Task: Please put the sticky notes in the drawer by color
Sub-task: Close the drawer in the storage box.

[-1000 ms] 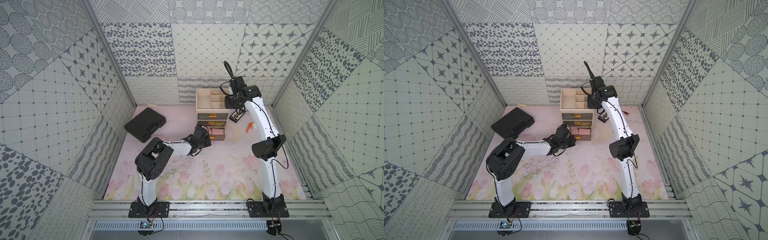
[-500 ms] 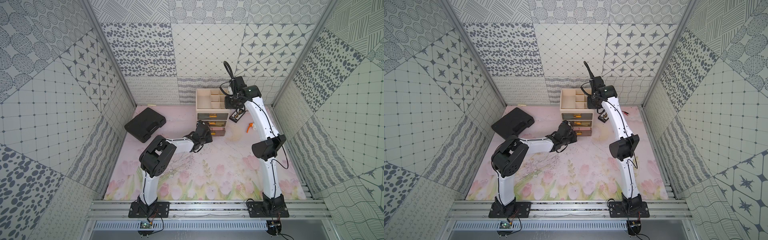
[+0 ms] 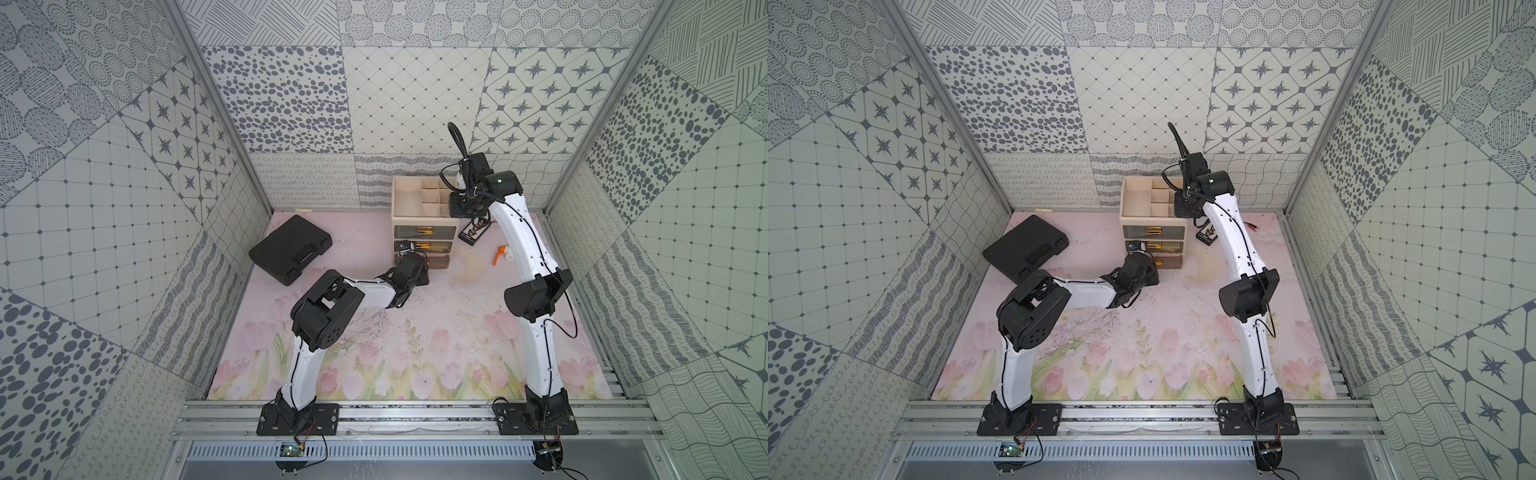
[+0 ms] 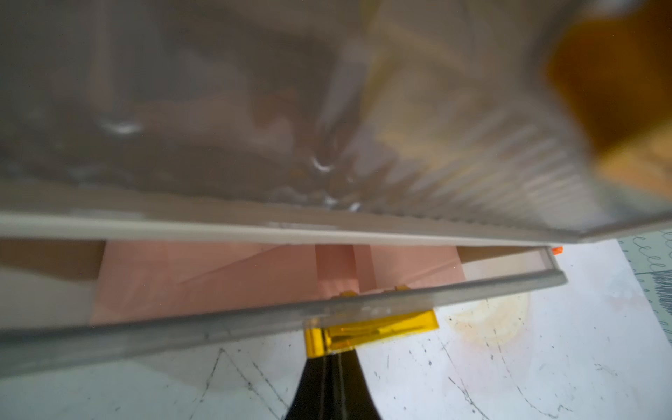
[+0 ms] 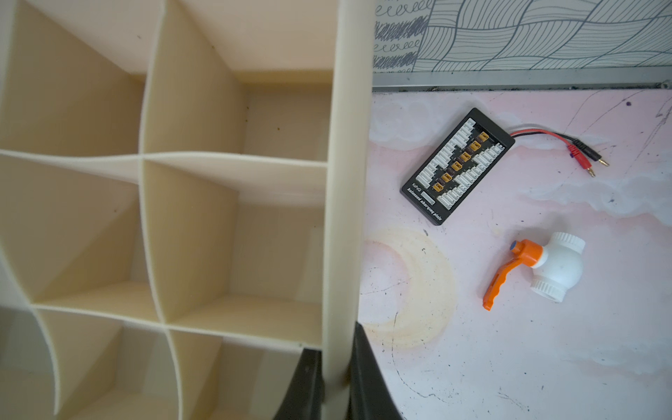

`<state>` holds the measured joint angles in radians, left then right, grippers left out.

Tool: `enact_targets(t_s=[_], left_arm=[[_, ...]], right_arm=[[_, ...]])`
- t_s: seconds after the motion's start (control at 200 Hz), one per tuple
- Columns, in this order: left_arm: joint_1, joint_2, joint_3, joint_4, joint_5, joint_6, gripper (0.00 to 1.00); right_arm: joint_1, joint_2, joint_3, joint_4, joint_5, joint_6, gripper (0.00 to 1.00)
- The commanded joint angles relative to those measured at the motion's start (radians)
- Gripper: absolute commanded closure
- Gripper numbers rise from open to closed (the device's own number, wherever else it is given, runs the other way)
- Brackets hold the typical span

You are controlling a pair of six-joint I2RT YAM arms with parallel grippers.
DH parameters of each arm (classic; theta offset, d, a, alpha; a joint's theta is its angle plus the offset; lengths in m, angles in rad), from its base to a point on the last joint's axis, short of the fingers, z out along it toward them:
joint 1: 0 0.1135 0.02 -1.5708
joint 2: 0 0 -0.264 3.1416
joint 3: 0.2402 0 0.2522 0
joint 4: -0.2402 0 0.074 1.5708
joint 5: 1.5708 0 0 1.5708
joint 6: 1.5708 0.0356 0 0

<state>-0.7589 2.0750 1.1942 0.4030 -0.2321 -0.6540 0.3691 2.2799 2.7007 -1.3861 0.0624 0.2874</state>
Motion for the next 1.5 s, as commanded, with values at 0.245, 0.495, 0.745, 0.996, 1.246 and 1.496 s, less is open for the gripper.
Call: enact_targets(t_s=[0.245,0.495,0.745,0.996,1.246,1.496], left_arm=[[-0.082,0.110,0.016,0.410,-0.377,0.310,1.00],[-0.084,0.106,0.032,0.411,-0.385,0.372,1.00],[-0.085,0.002,-0.020,0.317,-0.321,0.349,1.00],[-0.086,-0.252,-0.074,0.100,-0.101,0.268,1.00],[-0.076,-0.368,0.024,-0.276,0.026,0.235,0.95],[-0.034,-0.576,-0.057,-0.489,0.078,0.075,0.89]], right_arm=[[0.032,-0.033,-0.038,-0.120,-0.112,-0.043,1.00],[0.031,-0.034,-0.046,-0.122,-0.113,-0.044,1.00],[0.031,-0.039,-0.052,-0.119,-0.111,-0.044,1.00],[0.030,-0.032,-0.022,-0.113,-0.105,-0.035,1.00],[0.031,-0.034,-0.021,-0.123,-0.085,-0.012,0.83],[0.030,-0.081,0.018,-0.097,-0.090,0.007,0.37]])
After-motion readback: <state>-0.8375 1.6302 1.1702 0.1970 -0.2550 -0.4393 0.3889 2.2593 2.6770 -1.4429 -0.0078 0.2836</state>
